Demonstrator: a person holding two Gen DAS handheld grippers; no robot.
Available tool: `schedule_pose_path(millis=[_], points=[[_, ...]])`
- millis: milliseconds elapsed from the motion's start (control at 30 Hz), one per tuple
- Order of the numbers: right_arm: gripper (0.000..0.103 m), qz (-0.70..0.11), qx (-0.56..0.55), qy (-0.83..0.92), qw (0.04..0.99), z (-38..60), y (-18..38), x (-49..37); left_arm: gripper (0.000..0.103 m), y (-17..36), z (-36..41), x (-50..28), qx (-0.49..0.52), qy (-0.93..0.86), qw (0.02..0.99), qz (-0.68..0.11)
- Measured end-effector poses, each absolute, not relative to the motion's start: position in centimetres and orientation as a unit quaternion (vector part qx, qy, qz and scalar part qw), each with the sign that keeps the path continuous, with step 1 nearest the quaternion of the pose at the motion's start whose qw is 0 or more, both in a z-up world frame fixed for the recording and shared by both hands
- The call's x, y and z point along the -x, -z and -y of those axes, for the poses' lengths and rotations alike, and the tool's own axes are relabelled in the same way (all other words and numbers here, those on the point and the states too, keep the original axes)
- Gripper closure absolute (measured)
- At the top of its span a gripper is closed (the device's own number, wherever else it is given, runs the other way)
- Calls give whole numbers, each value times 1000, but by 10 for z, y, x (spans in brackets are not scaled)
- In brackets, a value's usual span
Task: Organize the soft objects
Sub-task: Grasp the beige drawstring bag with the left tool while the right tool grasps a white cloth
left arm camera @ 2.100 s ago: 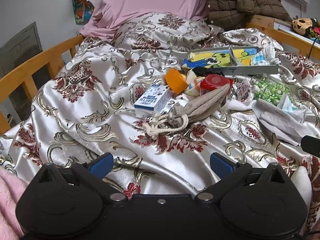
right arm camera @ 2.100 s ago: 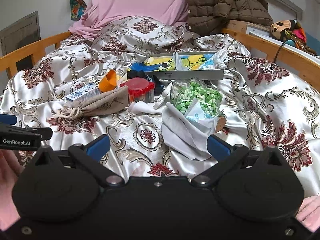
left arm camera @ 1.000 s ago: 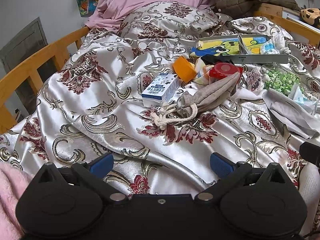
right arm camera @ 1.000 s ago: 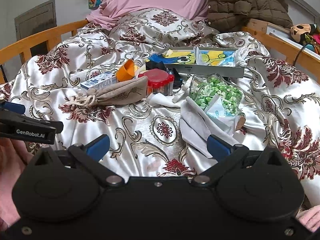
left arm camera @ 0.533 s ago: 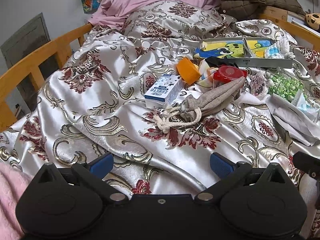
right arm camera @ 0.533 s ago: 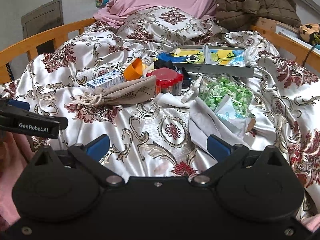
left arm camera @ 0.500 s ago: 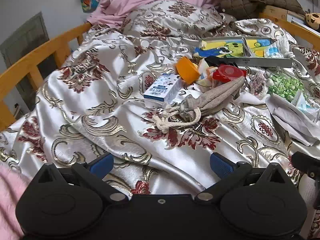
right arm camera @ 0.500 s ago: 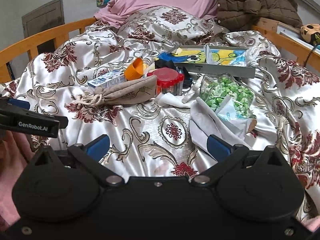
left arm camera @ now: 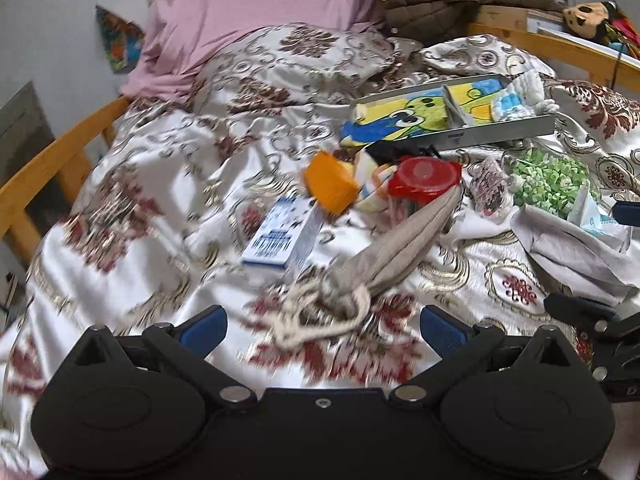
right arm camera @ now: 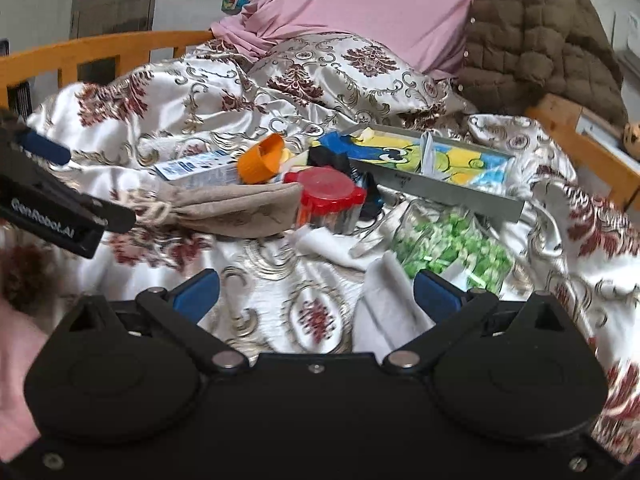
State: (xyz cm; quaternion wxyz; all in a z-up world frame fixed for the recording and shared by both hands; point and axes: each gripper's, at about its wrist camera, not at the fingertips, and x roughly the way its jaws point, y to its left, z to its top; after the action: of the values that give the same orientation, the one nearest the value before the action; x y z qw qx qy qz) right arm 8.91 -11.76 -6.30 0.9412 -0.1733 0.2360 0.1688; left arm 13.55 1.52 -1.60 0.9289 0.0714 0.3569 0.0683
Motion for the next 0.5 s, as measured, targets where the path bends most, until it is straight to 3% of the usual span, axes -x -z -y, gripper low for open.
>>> schedule_pose_path(millis=[400,500], points=[[1,-273,200,-157,928,117,82,-127,1,33,5,-193,-155,10,934,-322],[2,-290,200,-140,925,119,86,-134,5,40,7,-201,-159,33,932,-325]])
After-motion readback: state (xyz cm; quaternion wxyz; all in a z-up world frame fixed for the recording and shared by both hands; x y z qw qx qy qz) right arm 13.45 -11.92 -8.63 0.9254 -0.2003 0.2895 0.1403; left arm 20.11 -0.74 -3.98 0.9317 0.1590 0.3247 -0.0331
